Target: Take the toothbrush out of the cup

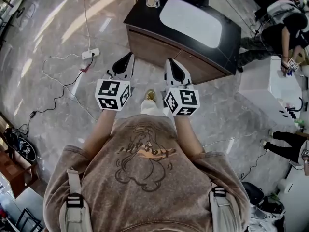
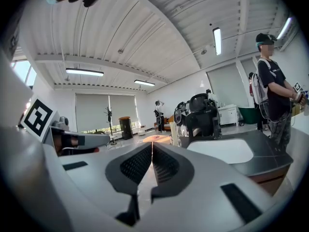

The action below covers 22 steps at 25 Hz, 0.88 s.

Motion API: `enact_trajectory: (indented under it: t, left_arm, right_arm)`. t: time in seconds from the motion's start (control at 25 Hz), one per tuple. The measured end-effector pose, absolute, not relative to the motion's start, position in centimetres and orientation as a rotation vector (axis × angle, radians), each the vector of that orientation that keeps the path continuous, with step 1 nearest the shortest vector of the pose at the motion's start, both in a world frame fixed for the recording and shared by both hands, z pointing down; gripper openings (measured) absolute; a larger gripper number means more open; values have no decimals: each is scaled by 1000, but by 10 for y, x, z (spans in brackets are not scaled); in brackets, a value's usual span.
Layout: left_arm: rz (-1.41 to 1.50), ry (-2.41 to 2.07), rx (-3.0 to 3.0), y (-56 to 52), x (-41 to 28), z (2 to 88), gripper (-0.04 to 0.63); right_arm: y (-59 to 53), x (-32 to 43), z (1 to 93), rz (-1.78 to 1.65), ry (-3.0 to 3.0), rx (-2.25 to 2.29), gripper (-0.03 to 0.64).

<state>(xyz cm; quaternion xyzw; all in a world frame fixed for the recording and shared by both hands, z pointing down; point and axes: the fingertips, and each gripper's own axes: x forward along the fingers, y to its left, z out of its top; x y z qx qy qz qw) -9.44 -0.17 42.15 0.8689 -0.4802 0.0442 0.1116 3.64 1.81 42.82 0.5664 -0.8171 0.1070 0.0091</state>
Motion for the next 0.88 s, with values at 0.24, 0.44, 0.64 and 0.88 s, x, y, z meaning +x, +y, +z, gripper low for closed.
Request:
enact_trajectory:
  t: [0.24, 0.44, 0.64, 0.88]
  left_arm:
    - [131, -1438, 2536, -41, -86, 415, 17]
    - [121, -1469, 2525, -75, -69, 408, 17]
    - [93, -1505, 2503, -110, -54, 403, 17]
    - [93, -1537, 2461, -133, -51, 407, 17]
  right_arm:
    - [-26, 44, 419, 326, -2585, 1732, 18]
    - [-63, 57, 416, 329, -2614, 1677, 18]
    - [-99, 72, 414, 319, -2635, 1632, 18]
    - [-126, 81, 417, 333, -2649, 1594, 18]
